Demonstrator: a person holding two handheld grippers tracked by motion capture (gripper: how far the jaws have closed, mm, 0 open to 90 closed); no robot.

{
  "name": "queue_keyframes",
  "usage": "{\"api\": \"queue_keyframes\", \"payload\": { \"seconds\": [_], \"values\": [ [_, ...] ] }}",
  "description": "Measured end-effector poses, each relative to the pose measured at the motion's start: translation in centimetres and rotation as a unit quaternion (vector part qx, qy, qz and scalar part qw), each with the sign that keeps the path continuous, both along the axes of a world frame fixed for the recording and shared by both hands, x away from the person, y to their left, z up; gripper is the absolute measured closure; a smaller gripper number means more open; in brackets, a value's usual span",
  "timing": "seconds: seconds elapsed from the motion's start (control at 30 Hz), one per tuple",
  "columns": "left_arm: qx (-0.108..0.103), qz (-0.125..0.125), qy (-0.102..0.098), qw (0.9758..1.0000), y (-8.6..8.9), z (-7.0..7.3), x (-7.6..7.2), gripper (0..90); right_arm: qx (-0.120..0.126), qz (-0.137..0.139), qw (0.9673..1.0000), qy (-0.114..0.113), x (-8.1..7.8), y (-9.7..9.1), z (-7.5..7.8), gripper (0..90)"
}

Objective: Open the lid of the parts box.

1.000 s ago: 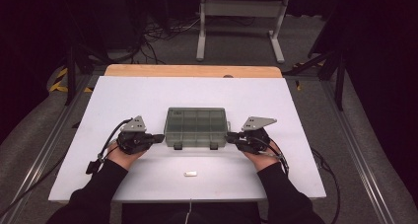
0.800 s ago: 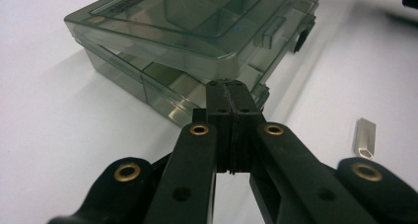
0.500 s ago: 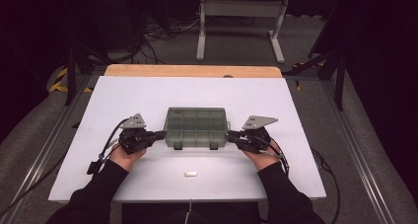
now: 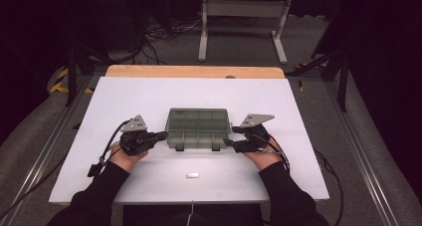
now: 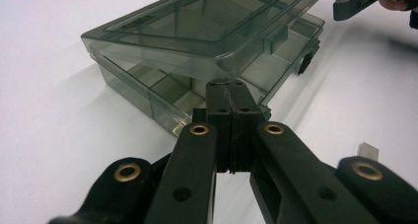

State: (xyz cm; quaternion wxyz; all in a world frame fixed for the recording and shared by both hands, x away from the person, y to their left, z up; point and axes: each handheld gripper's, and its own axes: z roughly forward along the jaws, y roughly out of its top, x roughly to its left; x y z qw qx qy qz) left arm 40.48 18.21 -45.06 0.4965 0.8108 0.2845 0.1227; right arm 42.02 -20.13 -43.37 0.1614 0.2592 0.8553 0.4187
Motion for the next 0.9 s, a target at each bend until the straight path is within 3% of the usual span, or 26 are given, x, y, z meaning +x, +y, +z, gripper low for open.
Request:
{"api": "queue_keyframes", "payload": {
  "seconds": [0.73,0.9],
  "values": [
    [0.000,0.000,-0.007,1.0000,0.1,0.1,-0.2,89.4,-0.037,0.005,0.9991,-0.020,1.5,0.7,1.9,35.8],
    [-0.002,-0.001,-0.004,1.0000,0.2,0.1,-0.2,82.6,-0.039,0.008,0.9989,-0.025,1.7,0.7,2.6,36.4]
  ]
}}
